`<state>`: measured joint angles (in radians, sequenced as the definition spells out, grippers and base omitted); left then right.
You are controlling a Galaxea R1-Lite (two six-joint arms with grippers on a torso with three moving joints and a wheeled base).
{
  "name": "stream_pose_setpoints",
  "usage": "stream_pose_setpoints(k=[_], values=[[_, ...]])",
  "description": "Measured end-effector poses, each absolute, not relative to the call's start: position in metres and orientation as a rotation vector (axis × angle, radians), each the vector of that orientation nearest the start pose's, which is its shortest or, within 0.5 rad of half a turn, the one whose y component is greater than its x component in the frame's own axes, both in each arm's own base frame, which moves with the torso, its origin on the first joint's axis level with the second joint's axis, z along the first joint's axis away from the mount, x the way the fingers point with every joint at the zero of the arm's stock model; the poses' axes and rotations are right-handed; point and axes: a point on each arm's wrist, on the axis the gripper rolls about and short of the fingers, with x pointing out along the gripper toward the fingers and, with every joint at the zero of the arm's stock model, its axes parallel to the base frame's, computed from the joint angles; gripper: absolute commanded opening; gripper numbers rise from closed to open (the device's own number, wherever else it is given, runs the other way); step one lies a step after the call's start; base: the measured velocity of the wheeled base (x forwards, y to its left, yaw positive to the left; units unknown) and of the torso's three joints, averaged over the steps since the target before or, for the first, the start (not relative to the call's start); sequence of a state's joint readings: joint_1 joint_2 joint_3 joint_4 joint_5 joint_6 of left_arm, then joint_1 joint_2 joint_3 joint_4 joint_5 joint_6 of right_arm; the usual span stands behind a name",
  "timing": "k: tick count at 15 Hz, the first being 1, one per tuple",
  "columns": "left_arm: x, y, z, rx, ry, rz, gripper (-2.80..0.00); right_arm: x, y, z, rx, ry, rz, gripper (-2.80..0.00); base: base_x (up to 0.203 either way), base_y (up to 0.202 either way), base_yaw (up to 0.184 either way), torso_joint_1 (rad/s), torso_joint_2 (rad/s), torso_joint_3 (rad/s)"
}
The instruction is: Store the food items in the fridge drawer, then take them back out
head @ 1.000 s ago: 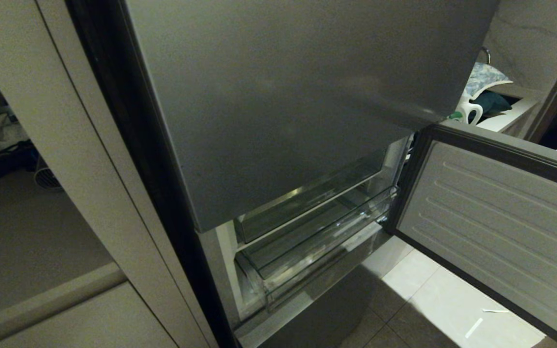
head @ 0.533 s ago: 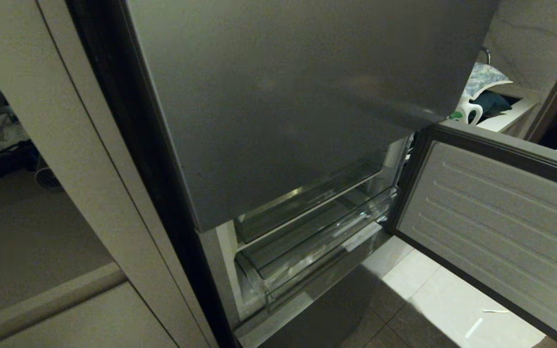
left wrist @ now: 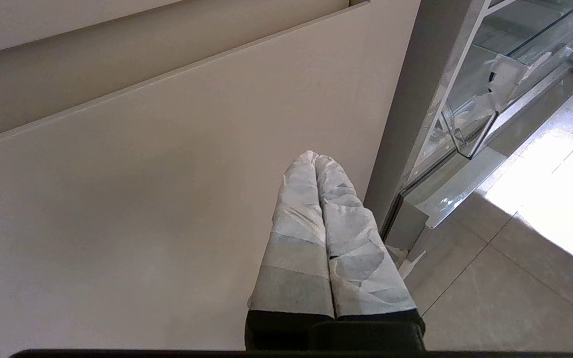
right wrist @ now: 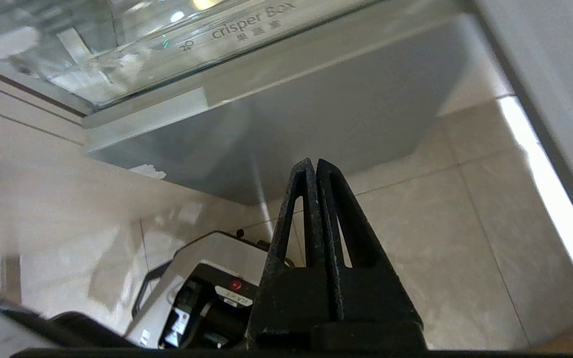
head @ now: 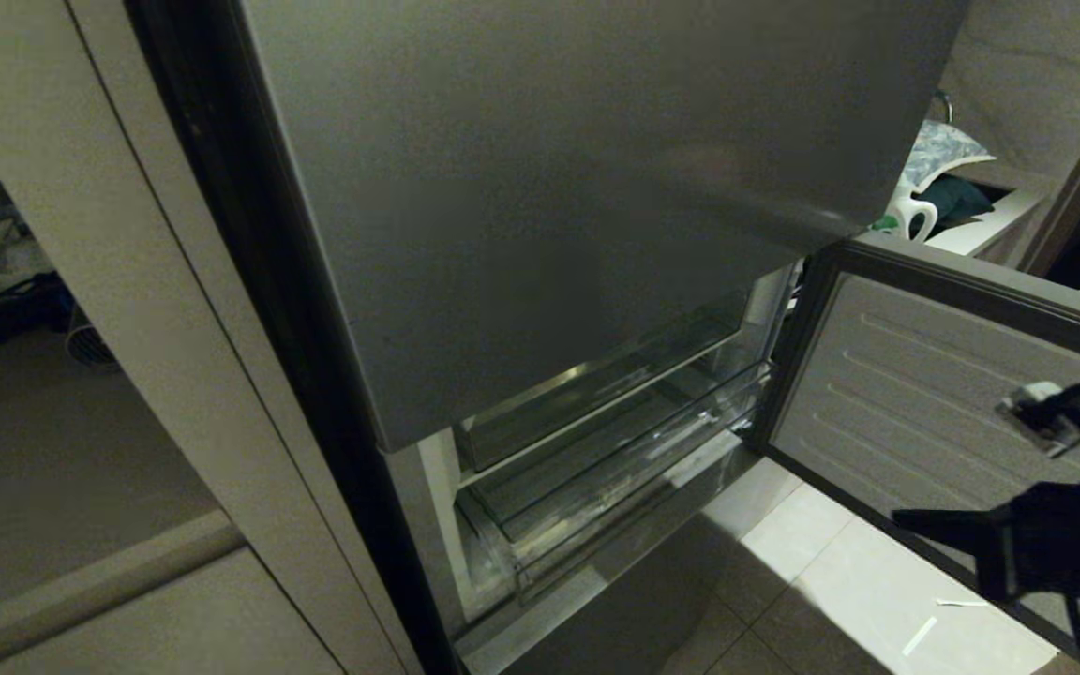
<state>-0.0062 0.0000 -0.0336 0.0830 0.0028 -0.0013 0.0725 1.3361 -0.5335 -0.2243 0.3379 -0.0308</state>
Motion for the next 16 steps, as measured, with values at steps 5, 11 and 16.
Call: stream_pose_setpoints(k=[5,11,16], values=[[-0.026,0.0,0.076,-0.001,0.049,-0.003,-2.8,0.265,0.056,0.138,-0.016,0.533,0.467,-2.8,0.0,0.0,0.0,0.0,0.0,0.0],[-0.026,0.0,0.076,-0.001,0.049,-0.003,-2.8,0.314,0.081,0.126,-0.034,0.517,0.501,-2.8,0.0,0.0,0.0,0.0,0.0,0.0],[-0.026,0.0,0.076,-0.001,0.05,-0.004,-2.8,0.342,0.092,0.133,-0.042,0.461,0.505,-2.8,0.0,0.0,0.0,0.0,0.0,0.0]])
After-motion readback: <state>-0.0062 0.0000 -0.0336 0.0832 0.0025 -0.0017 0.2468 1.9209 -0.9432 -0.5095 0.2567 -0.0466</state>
